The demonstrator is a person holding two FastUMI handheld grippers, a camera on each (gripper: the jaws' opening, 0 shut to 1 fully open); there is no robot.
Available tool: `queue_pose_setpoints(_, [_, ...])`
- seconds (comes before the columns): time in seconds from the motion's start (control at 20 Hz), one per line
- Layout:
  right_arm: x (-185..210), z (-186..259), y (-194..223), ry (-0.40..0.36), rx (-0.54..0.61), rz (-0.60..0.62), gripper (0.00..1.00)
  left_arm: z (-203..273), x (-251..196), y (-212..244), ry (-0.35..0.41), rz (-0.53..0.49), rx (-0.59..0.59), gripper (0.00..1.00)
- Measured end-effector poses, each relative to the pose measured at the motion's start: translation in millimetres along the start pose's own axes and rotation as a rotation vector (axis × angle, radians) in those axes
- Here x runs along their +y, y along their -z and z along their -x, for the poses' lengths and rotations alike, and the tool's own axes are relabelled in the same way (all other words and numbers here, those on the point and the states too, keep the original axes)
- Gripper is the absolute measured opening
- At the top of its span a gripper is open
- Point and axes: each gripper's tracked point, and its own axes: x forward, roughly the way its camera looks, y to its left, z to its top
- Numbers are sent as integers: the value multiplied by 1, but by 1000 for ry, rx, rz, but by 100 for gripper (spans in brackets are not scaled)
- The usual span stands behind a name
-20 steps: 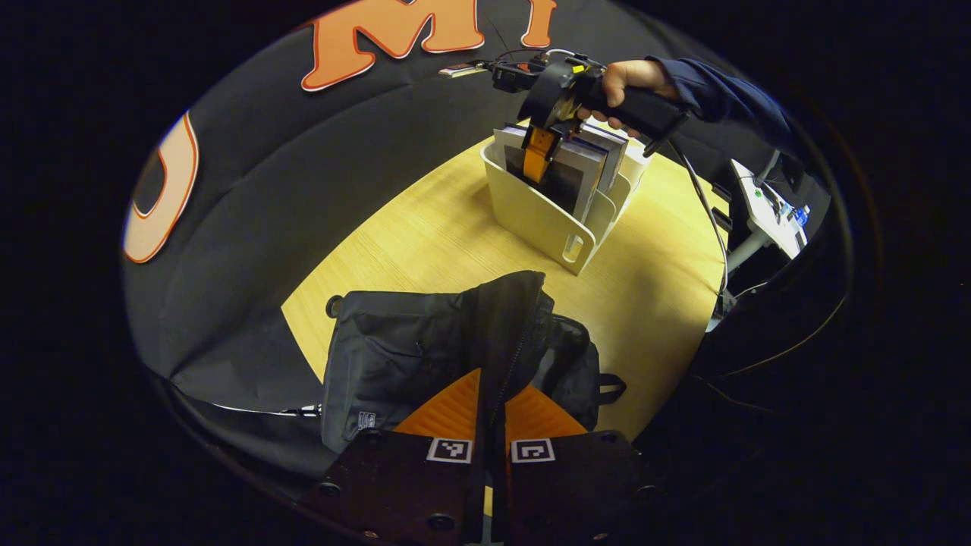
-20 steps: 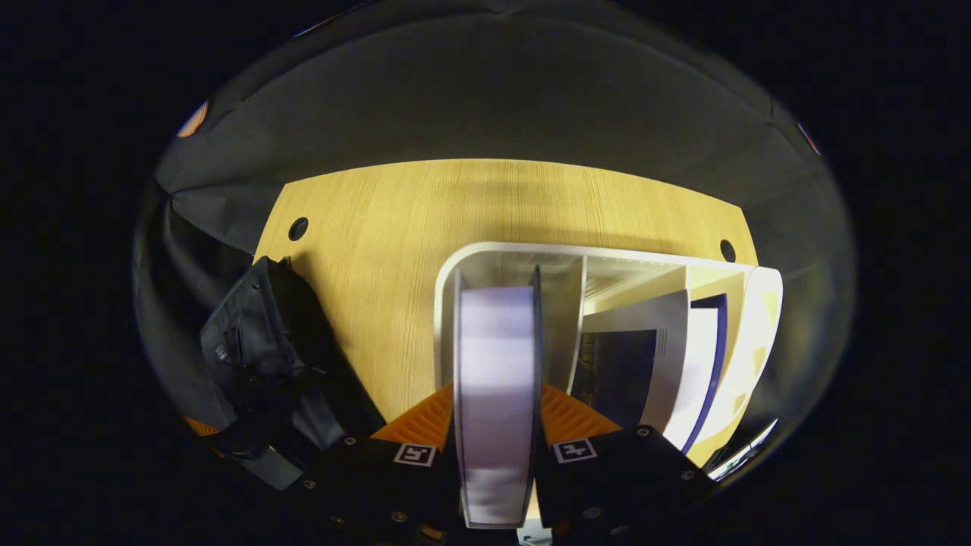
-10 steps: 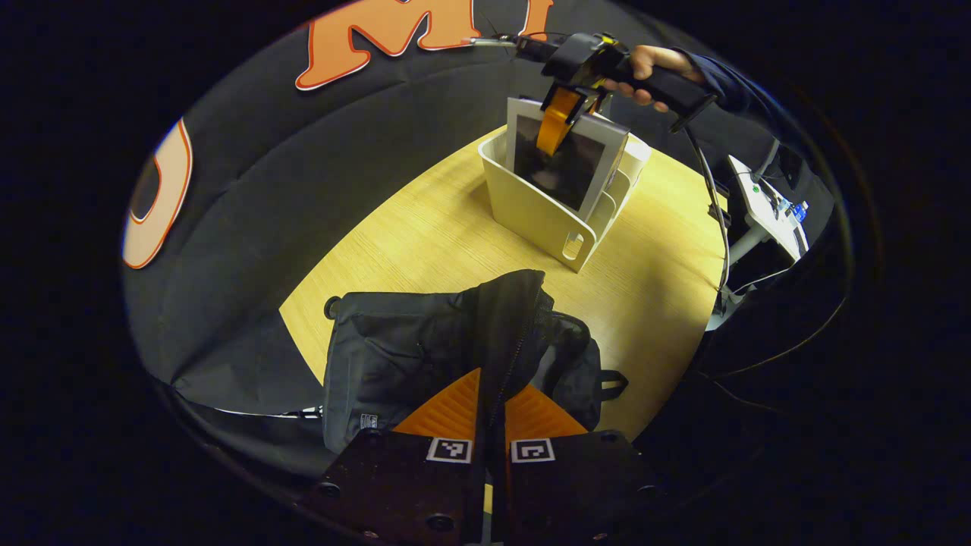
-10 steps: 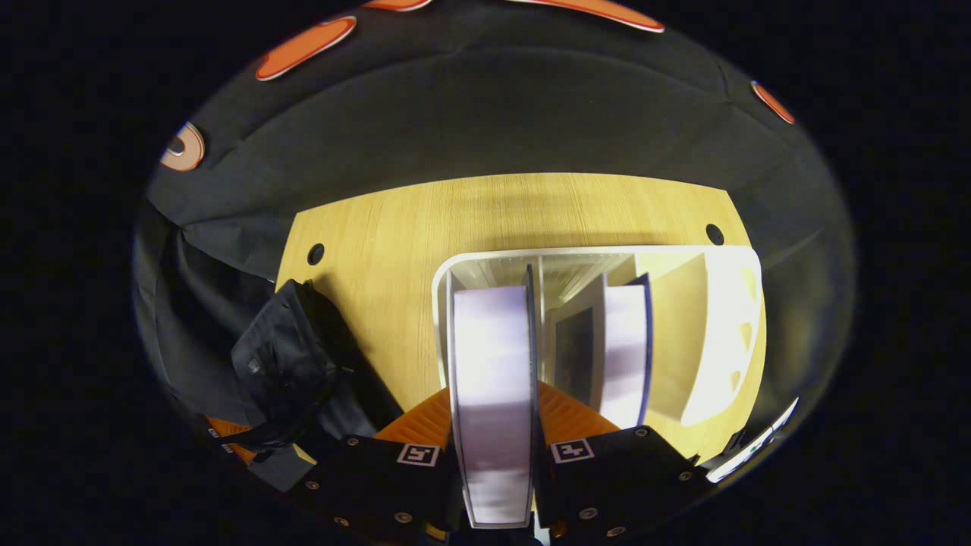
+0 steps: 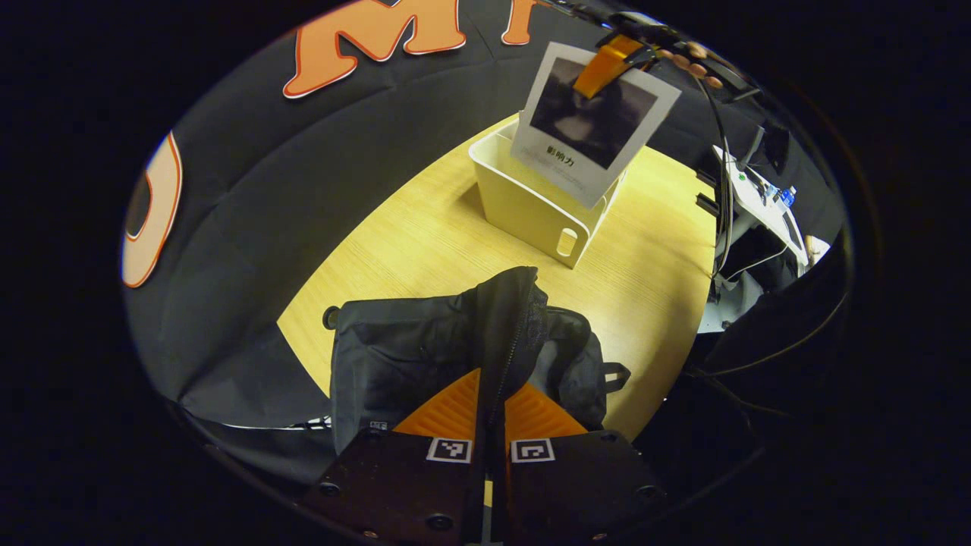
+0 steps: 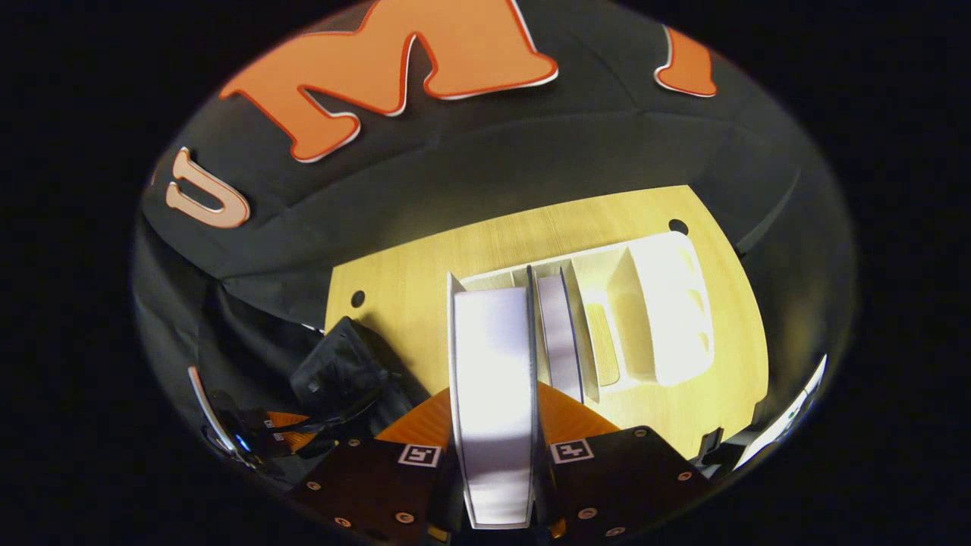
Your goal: Open the schoolbag, grab two books from the bookshelf and put them into the schoolbag.
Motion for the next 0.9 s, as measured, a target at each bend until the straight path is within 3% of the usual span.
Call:
queue_pose_setpoints(0.4, [38,53,49,-224,-116,-146,37,3,5,-11,3,-40,-2,5])
queue_pose_setpoints(0.9, [97,1,139,-482,-87,-358,36,5,6,-12,2,-23,-28,5])
